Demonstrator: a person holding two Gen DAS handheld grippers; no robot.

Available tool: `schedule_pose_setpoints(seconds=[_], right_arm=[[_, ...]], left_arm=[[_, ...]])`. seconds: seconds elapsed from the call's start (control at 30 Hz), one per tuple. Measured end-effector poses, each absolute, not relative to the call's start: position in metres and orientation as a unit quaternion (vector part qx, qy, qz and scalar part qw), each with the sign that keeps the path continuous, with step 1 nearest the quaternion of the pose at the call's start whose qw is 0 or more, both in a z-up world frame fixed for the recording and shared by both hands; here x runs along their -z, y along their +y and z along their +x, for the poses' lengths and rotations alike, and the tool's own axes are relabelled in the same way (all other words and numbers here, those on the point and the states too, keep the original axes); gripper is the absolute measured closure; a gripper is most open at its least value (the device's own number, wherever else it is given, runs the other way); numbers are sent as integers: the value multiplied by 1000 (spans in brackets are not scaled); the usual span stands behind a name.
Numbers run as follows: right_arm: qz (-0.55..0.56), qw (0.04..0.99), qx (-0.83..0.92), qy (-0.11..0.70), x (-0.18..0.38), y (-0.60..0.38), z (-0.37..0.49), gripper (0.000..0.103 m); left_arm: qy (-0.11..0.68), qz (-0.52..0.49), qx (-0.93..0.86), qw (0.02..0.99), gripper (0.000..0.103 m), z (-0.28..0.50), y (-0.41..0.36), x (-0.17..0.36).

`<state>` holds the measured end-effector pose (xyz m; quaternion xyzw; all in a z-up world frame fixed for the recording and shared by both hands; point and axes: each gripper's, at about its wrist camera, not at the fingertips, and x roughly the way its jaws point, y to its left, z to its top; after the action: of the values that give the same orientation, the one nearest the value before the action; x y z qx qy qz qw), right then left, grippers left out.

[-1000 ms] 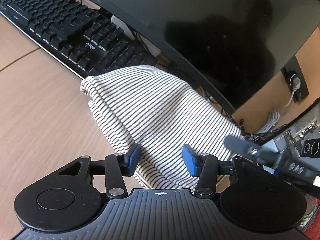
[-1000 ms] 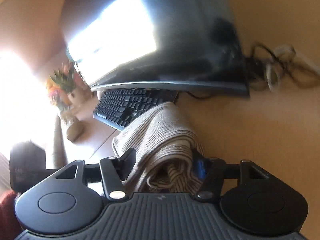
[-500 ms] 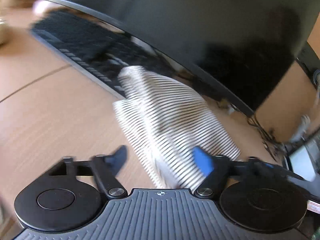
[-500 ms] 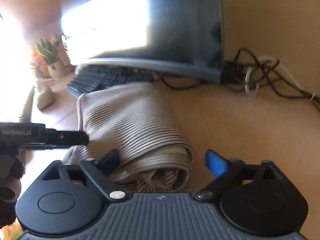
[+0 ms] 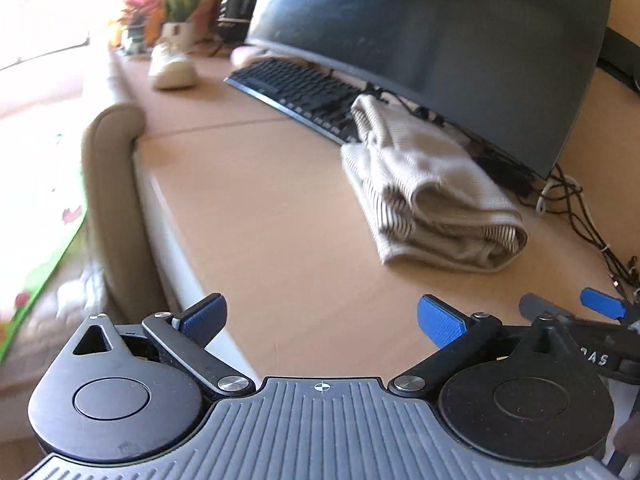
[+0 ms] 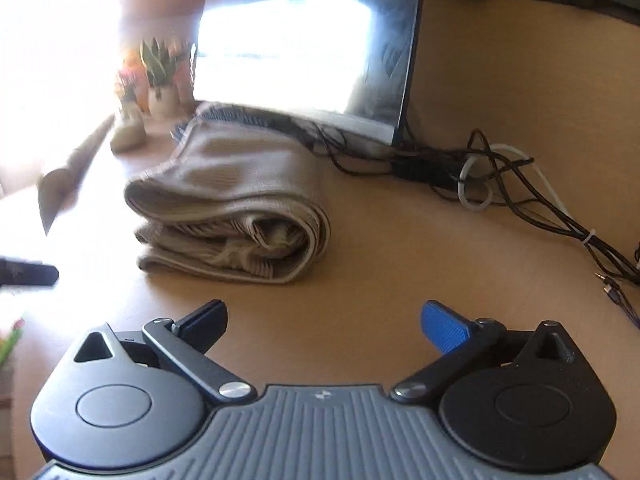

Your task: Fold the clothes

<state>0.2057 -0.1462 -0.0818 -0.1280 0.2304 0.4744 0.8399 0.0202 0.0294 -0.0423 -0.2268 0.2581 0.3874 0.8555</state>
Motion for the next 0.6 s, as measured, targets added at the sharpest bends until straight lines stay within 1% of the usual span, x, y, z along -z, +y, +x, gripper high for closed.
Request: schedule_pose_setpoints(seconds=[0.17,0.37,0.6], right_arm=[[-113,842,-477,223,79,-159,201,0],[-104,850,-484,180,65,-163,192,0],[-120,839,-500,178,64,-157,189,0]], left_arm=[[265,-217,-418,841,0,13,-3,50],[271,-205,-418,842,0,13,-26,47],[268,-188,-421,846,0,10,-34,44]])
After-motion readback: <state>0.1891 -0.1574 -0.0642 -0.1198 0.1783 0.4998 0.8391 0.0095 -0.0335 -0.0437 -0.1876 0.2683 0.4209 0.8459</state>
